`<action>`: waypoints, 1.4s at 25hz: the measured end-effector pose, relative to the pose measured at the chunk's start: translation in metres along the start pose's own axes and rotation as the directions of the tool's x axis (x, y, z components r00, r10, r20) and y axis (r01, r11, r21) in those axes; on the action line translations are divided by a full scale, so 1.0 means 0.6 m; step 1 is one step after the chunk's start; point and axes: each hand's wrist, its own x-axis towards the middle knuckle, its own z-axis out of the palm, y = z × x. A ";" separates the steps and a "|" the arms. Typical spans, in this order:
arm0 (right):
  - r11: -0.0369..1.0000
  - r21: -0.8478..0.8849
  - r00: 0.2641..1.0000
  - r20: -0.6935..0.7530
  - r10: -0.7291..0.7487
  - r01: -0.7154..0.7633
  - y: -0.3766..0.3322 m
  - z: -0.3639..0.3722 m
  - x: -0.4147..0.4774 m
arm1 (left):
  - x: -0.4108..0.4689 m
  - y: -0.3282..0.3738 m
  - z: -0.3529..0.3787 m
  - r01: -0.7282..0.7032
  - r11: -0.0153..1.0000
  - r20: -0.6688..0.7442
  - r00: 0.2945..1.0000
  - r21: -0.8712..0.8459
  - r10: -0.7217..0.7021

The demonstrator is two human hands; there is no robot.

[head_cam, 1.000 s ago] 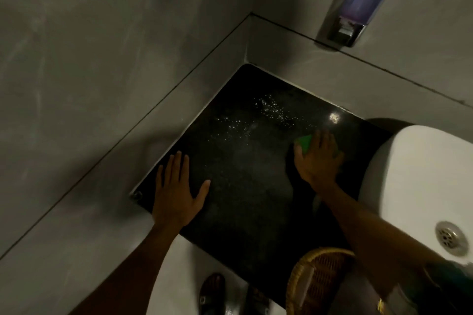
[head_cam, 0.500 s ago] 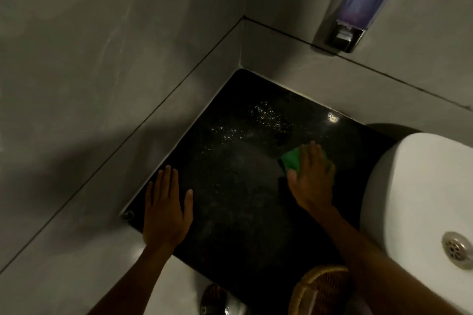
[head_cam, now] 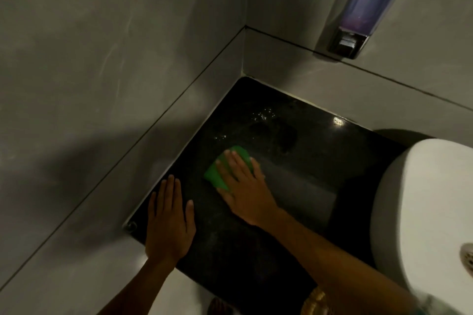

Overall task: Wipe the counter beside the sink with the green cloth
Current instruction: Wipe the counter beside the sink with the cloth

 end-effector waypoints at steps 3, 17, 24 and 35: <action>0.957 -0.018 0.957 -0.001 0.290 -0.290 0.147 -0.023 -0.035 | -0.002 -0.002 0.003 -0.001 1.000 0.000 1.000 -0.009 0.001; 0.993 -0.061 0.994 0.039 0.100 -0.097 0.082 -0.031 -0.006 | 0.002 -0.001 -0.001 0.000 1.000 -0.018 1.000 0.009 0.000; 0.995 0.049 0.991 0.108 0.083 -0.088 -0.019 -0.027 -0.072 | -0.002 0.001 -0.002 -0.003 1.000 -0.020 1.000 -0.006 0.003; 0.999 0.052 0.994 0.109 0.010 -0.016 -0.041 -0.027 -0.069 | 0.002 -0.009 0.007 0.003 1.000 -0.014 1.000 -0.007 -0.003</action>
